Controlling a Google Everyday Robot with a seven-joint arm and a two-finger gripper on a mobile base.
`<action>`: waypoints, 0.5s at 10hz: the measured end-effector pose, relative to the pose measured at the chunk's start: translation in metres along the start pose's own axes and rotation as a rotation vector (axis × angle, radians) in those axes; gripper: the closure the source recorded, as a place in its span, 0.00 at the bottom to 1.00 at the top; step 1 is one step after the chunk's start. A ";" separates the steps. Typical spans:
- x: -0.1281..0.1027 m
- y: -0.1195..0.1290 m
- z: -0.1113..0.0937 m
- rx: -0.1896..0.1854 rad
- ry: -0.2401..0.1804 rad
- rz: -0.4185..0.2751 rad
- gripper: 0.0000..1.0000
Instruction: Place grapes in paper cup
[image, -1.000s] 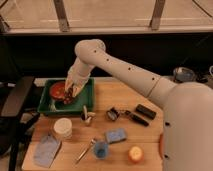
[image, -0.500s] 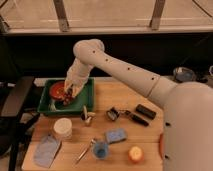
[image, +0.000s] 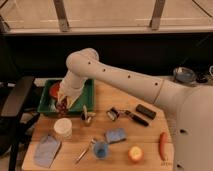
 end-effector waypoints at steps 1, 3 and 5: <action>-0.006 0.001 0.006 -0.003 -0.009 -0.024 1.00; -0.016 0.002 0.022 -0.016 -0.030 -0.061 0.87; -0.020 0.008 0.036 -0.019 -0.047 -0.079 0.65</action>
